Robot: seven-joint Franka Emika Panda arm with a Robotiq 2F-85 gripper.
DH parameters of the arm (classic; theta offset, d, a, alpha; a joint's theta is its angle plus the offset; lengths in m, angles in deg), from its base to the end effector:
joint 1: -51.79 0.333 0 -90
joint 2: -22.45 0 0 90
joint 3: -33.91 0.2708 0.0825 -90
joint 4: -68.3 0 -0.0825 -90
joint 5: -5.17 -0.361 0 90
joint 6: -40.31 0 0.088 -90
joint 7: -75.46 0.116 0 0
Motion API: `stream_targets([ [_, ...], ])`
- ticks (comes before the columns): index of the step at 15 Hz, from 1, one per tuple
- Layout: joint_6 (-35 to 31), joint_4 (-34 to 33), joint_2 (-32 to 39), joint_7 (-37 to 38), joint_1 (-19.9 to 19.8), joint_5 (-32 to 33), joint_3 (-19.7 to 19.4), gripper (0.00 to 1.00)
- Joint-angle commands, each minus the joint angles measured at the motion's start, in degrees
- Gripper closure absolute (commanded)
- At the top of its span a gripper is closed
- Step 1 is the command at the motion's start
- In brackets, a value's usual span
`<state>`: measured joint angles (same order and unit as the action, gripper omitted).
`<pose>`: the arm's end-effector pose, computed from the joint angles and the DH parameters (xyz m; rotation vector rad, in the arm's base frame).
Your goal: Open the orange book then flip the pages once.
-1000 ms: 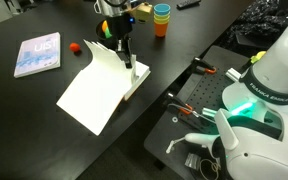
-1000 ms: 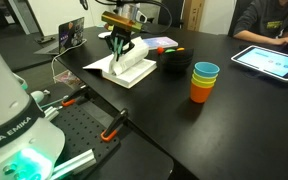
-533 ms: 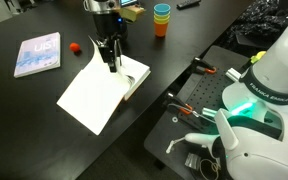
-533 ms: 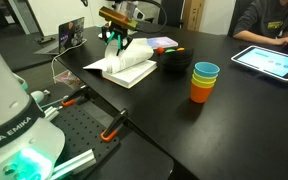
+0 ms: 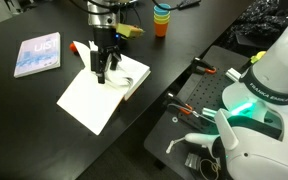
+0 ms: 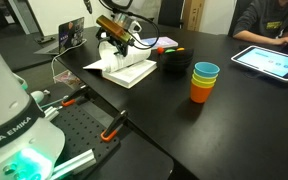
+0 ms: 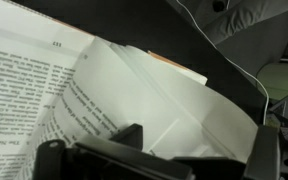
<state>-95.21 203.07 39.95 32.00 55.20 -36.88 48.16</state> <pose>0.4302 0.1584 0.1565 -2.5132 -0.5810 0.2214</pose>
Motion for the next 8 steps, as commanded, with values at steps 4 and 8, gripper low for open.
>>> stream_targets([
  [4,-3.7,-0.4,0.4,-6.2,1.6,-4.9,3.4,0.00],
  [8,-10.5,0.8,0.8,-8.3,4.8,-3.1,4.7,0.00],
])
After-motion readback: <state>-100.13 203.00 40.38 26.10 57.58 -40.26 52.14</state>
